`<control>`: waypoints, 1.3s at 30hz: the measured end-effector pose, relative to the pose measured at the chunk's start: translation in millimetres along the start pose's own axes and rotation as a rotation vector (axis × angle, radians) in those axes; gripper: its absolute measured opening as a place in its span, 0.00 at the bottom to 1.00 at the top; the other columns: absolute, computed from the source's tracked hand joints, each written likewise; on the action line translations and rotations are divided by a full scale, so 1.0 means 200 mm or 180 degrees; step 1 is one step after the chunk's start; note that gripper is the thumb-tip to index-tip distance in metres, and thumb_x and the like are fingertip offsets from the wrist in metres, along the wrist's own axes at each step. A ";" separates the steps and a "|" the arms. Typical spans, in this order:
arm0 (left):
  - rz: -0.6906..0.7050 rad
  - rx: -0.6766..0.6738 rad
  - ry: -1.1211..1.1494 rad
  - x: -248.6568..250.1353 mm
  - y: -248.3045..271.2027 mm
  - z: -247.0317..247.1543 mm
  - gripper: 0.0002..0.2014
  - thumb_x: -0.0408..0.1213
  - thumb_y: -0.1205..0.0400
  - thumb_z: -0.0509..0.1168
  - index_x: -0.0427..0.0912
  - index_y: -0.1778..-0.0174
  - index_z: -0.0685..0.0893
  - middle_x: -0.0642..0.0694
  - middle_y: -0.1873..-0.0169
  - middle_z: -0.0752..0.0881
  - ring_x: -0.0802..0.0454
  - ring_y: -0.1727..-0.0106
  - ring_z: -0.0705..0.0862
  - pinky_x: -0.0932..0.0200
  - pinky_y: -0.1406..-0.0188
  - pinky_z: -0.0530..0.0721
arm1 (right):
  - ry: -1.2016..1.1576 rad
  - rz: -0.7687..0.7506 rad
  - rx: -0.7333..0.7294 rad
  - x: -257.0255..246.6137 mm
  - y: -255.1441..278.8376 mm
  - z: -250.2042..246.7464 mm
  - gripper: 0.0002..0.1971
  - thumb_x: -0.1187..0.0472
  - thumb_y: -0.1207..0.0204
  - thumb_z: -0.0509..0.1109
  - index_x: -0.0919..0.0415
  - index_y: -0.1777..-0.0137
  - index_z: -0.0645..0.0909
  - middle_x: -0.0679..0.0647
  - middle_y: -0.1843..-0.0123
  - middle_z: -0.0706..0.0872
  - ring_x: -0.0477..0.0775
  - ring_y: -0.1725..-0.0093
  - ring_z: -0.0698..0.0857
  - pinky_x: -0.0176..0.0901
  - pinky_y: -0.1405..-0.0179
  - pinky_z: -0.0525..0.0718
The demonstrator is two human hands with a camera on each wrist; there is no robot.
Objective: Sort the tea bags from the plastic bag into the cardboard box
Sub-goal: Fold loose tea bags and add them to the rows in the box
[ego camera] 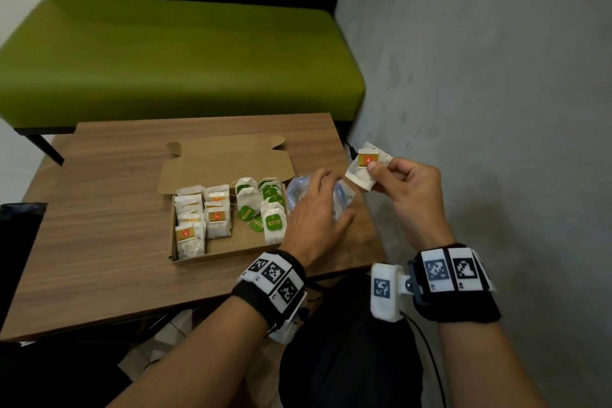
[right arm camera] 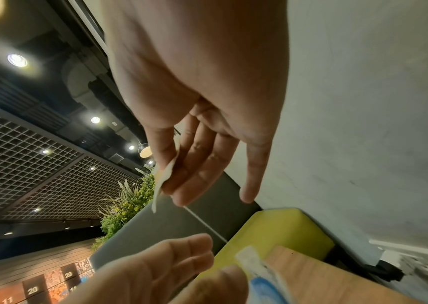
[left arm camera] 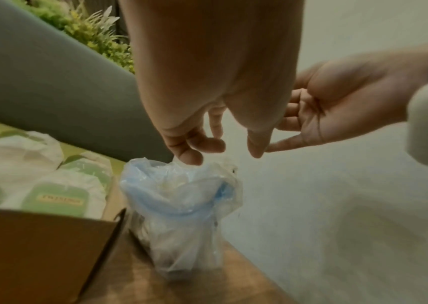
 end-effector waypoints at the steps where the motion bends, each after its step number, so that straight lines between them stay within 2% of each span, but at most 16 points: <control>1: 0.0023 0.0017 0.0224 0.00 -0.01 0.00 0.30 0.43 0.19 0.69 0.45 0.21 0.67 0.49 0.23 0.70 0.52 0.27 0.71 0.52 0.31 0.76 | 0.0008 -0.0015 -0.0062 -0.01 0.00 0.01 0.04 0.67 0.22 0.74 0.67 0.58 0.89 0.57 0.63 0.93 0.53 0.60 0.92 0.43 0.54 0.91; 4: 0.0098 0.0005 0.0601 -0.01 -0.03 0.02 0.28 0.39 0.18 0.67 0.48 0.22 0.68 0.49 0.28 0.77 0.54 0.29 0.75 0.48 0.31 0.77 | -0.0017 -0.0063 -0.0187 -0.03 0.01 0.02 0.04 0.67 0.22 0.74 0.65 0.56 0.89 0.56 0.62 0.93 0.52 0.60 0.92 0.42 0.54 0.90; 7: 0.0177 0.0070 0.0674 -0.03 -0.04 0.03 0.25 0.40 0.17 0.66 0.48 0.22 0.71 0.49 0.30 0.80 0.53 0.30 0.77 0.47 0.31 0.77 | -0.0130 -0.0086 -0.0305 -0.07 0.03 0.04 0.03 0.68 0.22 0.73 0.66 0.53 0.89 0.56 0.61 0.94 0.51 0.59 0.92 0.38 0.56 0.89; 11: 0.0282 0.0126 0.0905 0.02 -0.05 0.02 0.23 0.42 0.17 0.68 0.49 0.26 0.74 0.51 0.36 0.82 0.56 0.38 0.81 0.51 0.38 0.81 | -0.0391 -0.0152 -0.0369 -0.16 0.04 0.03 0.04 0.70 0.22 0.72 0.69 0.52 0.88 0.56 0.61 0.94 0.50 0.61 0.92 0.38 0.57 0.89; 13: 0.0457 0.0159 0.0846 0.06 -0.05 0.01 0.15 0.41 0.17 0.68 0.47 0.34 0.79 0.51 0.42 0.84 0.58 0.43 0.82 0.51 0.42 0.83 | -0.0425 -0.0251 -0.0353 -0.22 0.04 0.03 0.04 0.68 0.22 0.73 0.68 0.53 0.88 0.57 0.61 0.94 0.52 0.60 0.92 0.41 0.55 0.90; 15: 0.0508 0.0176 0.0789 0.06 -0.03 -0.02 0.05 0.41 0.16 0.67 0.45 0.49 0.83 0.51 0.54 0.85 0.57 0.53 0.83 0.49 0.52 0.83 | -0.0436 -0.0298 -0.0351 -0.25 0.04 0.03 0.04 0.68 0.23 0.73 0.68 0.53 0.88 0.57 0.61 0.93 0.52 0.61 0.92 0.41 0.54 0.90; 17: 0.0437 0.0132 0.0821 0.03 -0.01 -0.06 0.09 0.41 0.14 0.65 0.44 0.59 0.80 0.52 0.64 0.81 0.57 0.62 0.79 0.52 0.62 0.78 | -0.0428 -0.0312 -0.0382 -0.26 0.05 0.03 0.03 0.68 0.24 0.73 0.68 0.54 0.88 0.55 0.63 0.93 0.50 0.62 0.91 0.39 0.56 0.90; 18: 0.0429 0.0140 0.0837 0.02 0.01 -0.10 0.10 0.40 0.14 0.63 0.42 0.60 0.80 0.51 0.65 0.81 0.56 0.63 0.78 0.53 0.63 0.76 | -0.0407 -0.0305 -0.0407 -0.26 0.05 0.04 0.03 0.68 0.24 0.73 0.68 0.56 0.88 0.54 0.64 0.93 0.49 0.64 0.91 0.38 0.57 0.89; 21: 0.0207 0.0243 0.1154 -0.06 0.09 -0.25 0.12 0.37 0.11 0.60 0.35 0.56 0.84 0.47 0.63 0.85 0.53 0.62 0.82 0.52 0.62 0.80 | -0.0214 -0.0180 -0.0503 -0.20 0.08 0.08 0.05 0.70 0.24 0.73 0.69 0.61 0.86 0.52 0.67 0.92 0.47 0.66 0.90 0.36 0.60 0.89; 23: -0.0115 0.0432 0.1545 -0.14 0.16 -0.38 0.13 0.38 0.10 0.58 0.36 0.55 0.83 0.48 0.69 0.82 0.56 0.70 0.79 0.55 0.68 0.79 | -0.0003 -0.0064 -0.0658 -0.13 0.11 0.14 0.05 0.69 0.25 0.75 0.69 0.62 0.87 0.55 0.66 0.93 0.49 0.65 0.91 0.39 0.59 0.90; 26: -0.0410 0.0876 0.2186 -0.24 0.26 -0.59 0.14 0.41 0.10 0.57 0.36 0.50 0.83 0.40 0.68 0.82 0.54 0.73 0.77 0.54 0.72 0.77 | 0.0179 0.0242 -0.0883 -0.02 0.18 0.25 0.03 0.69 0.26 0.76 0.68 0.60 0.88 0.56 0.66 0.93 0.50 0.65 0.91 0.39 0.61 0.90; 30: -0.0509 0.1375 0.2631 -0.33 0.38 -0.86 0.13 0.42 0.11 0.57 0.38 0.50 0.83 0.47 0.68 0.85 0.56 0.74 0.77 0.57 0.75 0.78 | 0.0383 0.0490 -0.1175 0.13 0.27 0.41 0.04 0.67 0.27 0.78 0.63 0.63 0.89 0.59 0.64 0.93 0.55 0.65 0.91 0.49 0.59 0.89; 33: -0.0641 0.1679 0.2450 -0.45 0.47 -1.02 0.13 0.43 0.10 0.58 0.40 0.50 0.84 0.43 0.68 0.82 0.56 0.75 0.77 0.56 0.75 0.79 | 0.0490 0.0541 -0.1380 0.19 0.33 0.52 0.07 0.69 0.27 0.78 0.63 0.65 0.86 0.54 0.66 0.92 0.48 0.65 0.90 0.42 0.61 0.87; 35: -0.0773 0.1859 0.2030 -0.54 0.54 -1.11 0.13 0.42 0.10 0.58 0.40 0.53 0.84 0.49 0.71 0.83 0.59 0.76 0.77 0.63 0.77 0.79 | 0.0491 0.0575 -0.1491 0.21 0.37 0.58 0.07 0.68 0.26 0.78 0.66 0.64 0.85 0.52 0.68 0.92 0.45 0.65 0.90 0.37 0.61 0.86; 37: -0.0974 0.1909 0.1622 -0.62 0.59 -1.17 0.13 0.41 0.10 0.58 0.39 0.53 0.84 0.53 0.74 0.82 0.62 0.77 0.76 0.69 0.78 0.76 | 0.0378 0.0684 -0.1508 0.23 0.40 0.63 0.06 0.67 0.25 0.77 0.71 0.58 0.86 0.57 0.61 0.93 0.50 0.58 0.92 0.41 0.55 0.88; 39: -0.1160 0.1966 0.1395 -0.73 0.64 -1.21 0.13 0.40 0.10 0.58 0.37 0.52 0.85 0.49 0.72 0.82 0.60 0.75 0.77 0.69 0.78 0.76 | 0.0153 0.0857 -0.1452 0.25 0.43 0.66 0.08 0.66 0.24 0.76 0.73 0.52 0.87 0.61 0.55 0.94 0.56 0.53 0.93 0.43 0.54 0.90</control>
Point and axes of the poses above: each hand's wrist, its own y-axis away from the middle knuckle, its own z-axis out of the palm, x = y × z, the point moved 7 cm from there along -y, towards the middle knuckle
